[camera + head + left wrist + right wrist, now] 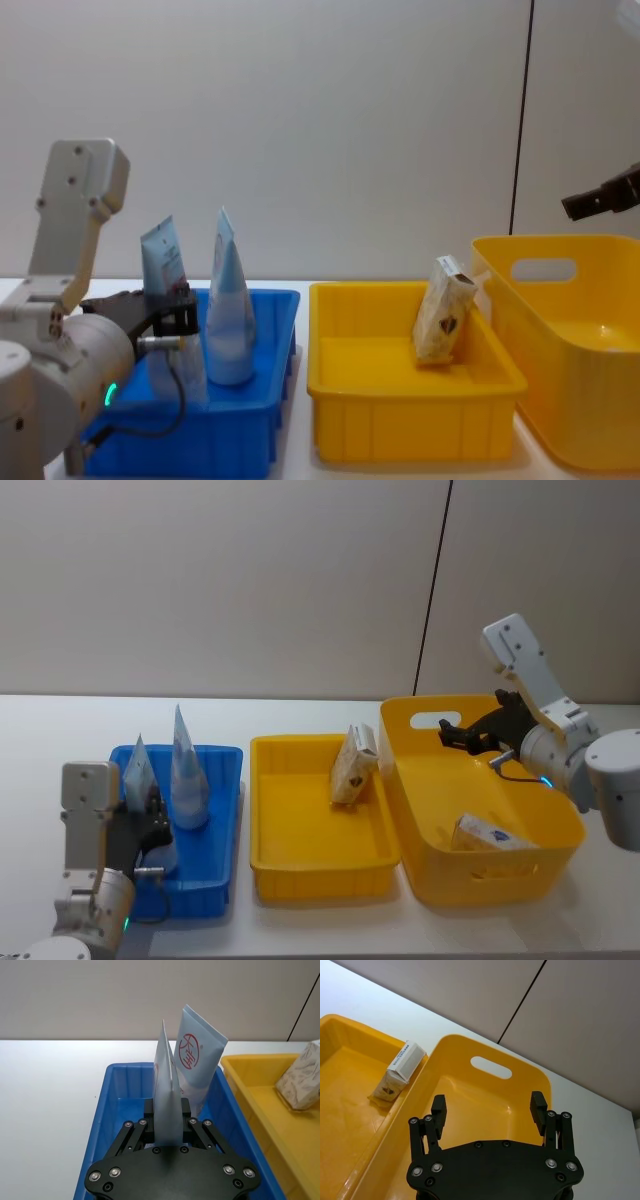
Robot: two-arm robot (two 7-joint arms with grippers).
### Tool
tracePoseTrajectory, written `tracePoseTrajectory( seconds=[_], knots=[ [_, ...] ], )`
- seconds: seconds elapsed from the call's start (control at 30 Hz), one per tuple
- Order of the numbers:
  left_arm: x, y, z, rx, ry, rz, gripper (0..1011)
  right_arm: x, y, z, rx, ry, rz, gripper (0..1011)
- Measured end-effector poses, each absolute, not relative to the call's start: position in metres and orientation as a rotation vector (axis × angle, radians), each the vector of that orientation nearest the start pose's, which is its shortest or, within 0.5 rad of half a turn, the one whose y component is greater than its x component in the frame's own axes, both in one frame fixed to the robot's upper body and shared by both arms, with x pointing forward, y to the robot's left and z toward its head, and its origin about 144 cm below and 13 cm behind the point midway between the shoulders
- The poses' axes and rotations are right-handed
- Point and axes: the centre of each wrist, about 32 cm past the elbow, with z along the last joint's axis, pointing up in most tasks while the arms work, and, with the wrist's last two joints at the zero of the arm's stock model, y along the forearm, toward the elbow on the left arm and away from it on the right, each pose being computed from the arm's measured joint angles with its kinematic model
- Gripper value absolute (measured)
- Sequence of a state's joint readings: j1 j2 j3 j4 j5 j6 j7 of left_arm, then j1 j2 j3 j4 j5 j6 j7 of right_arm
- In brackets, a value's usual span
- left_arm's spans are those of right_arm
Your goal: Bimanual collaborative sorting of washing and personal care products
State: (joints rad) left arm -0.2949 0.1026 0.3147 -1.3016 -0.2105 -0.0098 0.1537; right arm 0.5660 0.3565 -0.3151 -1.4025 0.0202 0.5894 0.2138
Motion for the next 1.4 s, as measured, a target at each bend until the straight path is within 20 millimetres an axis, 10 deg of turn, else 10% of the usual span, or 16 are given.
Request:
tracePoseTrajectory(
  seconds=[1.4],
  knots=[
    [0.508, 0.179, 1.271, -0.571, 0.452, 1.331, 253, 0.589, -0.26, 1.298, -0.536, -0.154, -1.189, 1004]
  ],
)
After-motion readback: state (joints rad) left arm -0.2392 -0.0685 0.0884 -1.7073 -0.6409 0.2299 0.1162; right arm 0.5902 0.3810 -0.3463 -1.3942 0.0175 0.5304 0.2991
